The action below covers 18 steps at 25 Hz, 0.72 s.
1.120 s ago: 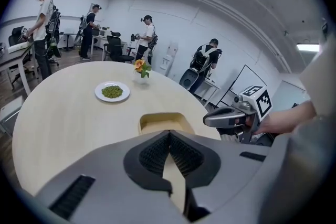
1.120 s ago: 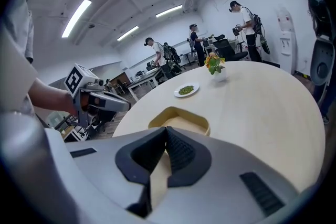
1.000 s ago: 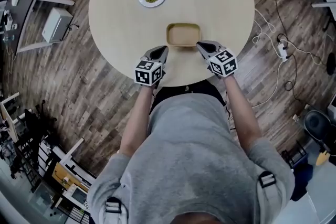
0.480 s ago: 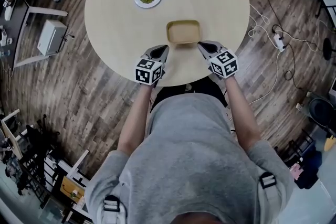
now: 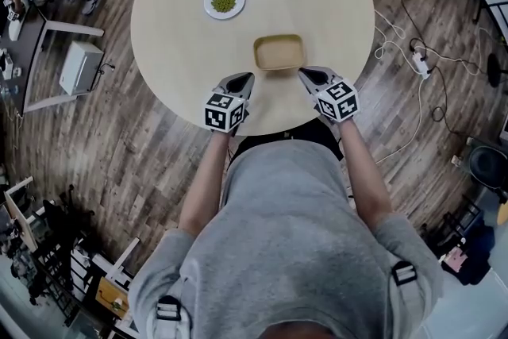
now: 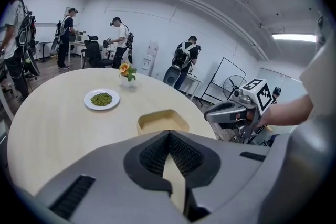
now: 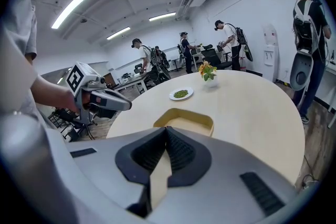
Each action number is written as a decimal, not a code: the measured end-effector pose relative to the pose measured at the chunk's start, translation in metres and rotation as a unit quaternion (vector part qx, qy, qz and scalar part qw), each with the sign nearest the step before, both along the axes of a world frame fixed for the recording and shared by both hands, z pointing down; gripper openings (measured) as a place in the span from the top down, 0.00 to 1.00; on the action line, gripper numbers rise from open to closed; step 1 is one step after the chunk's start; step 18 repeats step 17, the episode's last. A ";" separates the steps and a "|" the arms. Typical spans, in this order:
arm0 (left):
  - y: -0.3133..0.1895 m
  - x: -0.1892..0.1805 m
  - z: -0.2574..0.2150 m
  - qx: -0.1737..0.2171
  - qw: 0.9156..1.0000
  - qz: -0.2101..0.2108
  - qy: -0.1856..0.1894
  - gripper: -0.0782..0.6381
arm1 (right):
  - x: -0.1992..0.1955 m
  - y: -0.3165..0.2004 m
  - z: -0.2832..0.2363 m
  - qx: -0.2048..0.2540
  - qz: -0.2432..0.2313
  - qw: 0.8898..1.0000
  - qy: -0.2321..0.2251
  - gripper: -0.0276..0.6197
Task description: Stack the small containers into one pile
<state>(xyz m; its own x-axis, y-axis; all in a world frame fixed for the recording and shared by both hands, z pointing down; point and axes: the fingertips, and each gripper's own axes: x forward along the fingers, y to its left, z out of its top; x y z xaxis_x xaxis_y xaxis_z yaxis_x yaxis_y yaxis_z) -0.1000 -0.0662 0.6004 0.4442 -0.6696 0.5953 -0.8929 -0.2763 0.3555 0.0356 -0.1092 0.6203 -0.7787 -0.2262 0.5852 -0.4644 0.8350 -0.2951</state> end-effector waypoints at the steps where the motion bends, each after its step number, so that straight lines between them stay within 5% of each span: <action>1: 0.001 0.000 -0.001 0.001 1.000 0.000 0.000 0.87 | 0.001 0.001 0.000 0.000 0.002 1.000 0.000 0.95; 18: 0.012 0.004 -0.005 0.004 1.000 0.008 0.003 0.87 | 0.009 0.015 -0.007 0.000 0.015 1.000 0.001 0.95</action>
